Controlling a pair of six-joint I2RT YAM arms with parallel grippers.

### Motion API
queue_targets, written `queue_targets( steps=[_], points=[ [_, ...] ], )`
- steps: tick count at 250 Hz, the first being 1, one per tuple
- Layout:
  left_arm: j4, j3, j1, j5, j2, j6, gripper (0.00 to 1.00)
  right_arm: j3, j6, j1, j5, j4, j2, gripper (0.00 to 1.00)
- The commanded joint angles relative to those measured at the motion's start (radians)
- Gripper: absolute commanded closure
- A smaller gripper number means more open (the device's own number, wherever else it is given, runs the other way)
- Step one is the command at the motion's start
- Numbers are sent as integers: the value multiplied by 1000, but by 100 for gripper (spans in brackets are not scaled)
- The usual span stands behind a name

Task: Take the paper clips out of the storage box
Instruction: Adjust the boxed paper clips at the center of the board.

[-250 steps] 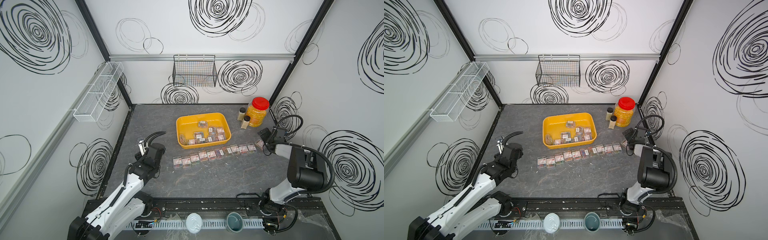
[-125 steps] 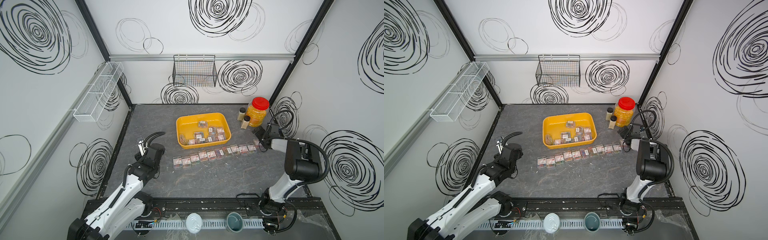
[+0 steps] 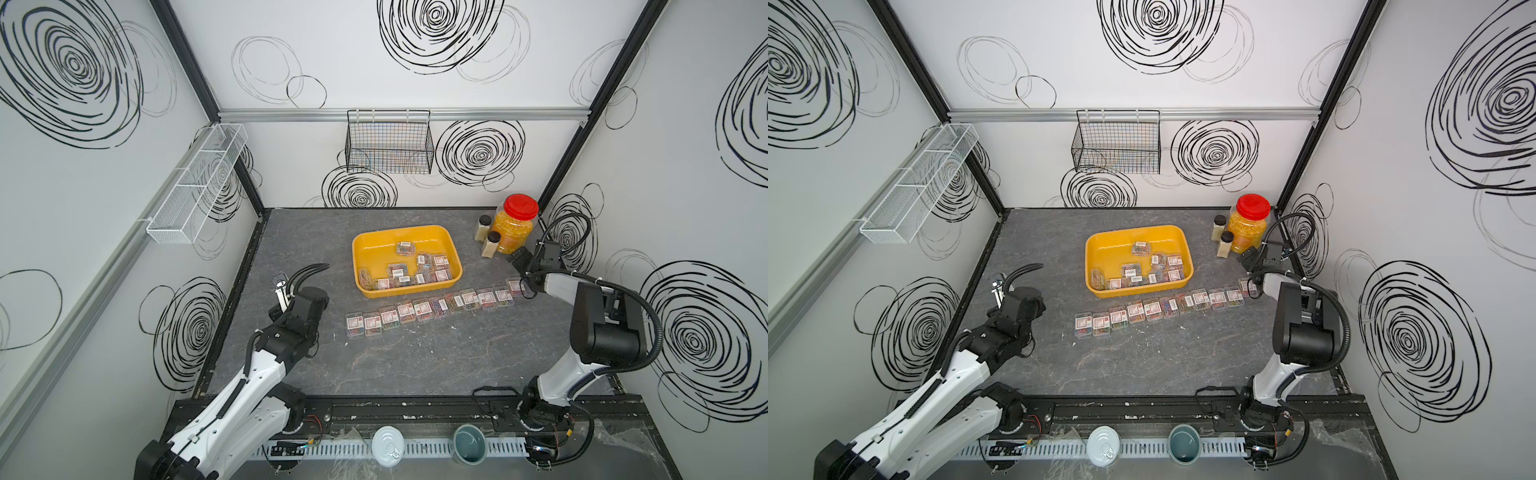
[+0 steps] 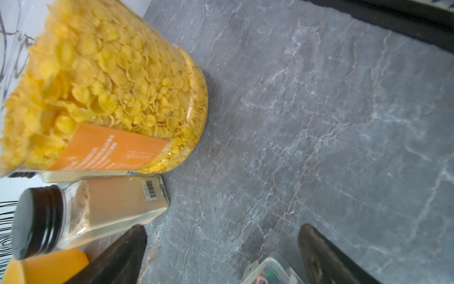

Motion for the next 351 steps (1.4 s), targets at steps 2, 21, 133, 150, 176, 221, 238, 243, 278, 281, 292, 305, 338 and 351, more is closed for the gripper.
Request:
queue_targets(
  steps=[2,21,133,150,176,221,238,243,278,281,292,305,338,351],
  points=[
    [23,-10,11,-6,-6,0,19,58,-20,40,106,-95,24,11],
    [23,-12,13,-6,-10,-3,19,72,-24,55,160,-134,34,21],
    [23,-17,15,5,-22,1,20,96,-35,56,149,-215,96,41],
    [22,-21,17,5,-33,0,19,102,-34,57,149,-235,107,44],
    [23,-23,18,7,-46,0,19,83,-31,58,148,-244,90,45],
    [22,-26,20,10,-51,0,19,13,-23,57,153,-221,29,45],
    [21,-25,20,9,-50,1,19,-2,-23,51,155,-220,16,46],
    [22,-26,19,10,-52,1,19,-5,-23,56,157,-220,13,46],
    [23,-26,21,10,-51,0,19,-25,-23,55,173,-231,-7,46],
    [23,-26,21,9,-49,1,19,-26,-23,55,173,-231,-9,46],
    [22,-26,21,10,-51,0,19,-34,-25,55,168,-229,-15,46],
    [22,-27,22,10,-52,0,19,-42,-24,54,161,-229,-23,46],
    [22,-26,22,10,-52,-1,19,-86,-21,58,149,-217,-62,46],
    [22,-26,22,9,-51,-1,19,-104,-19,58,156,-215,-81,45]
  ],
)
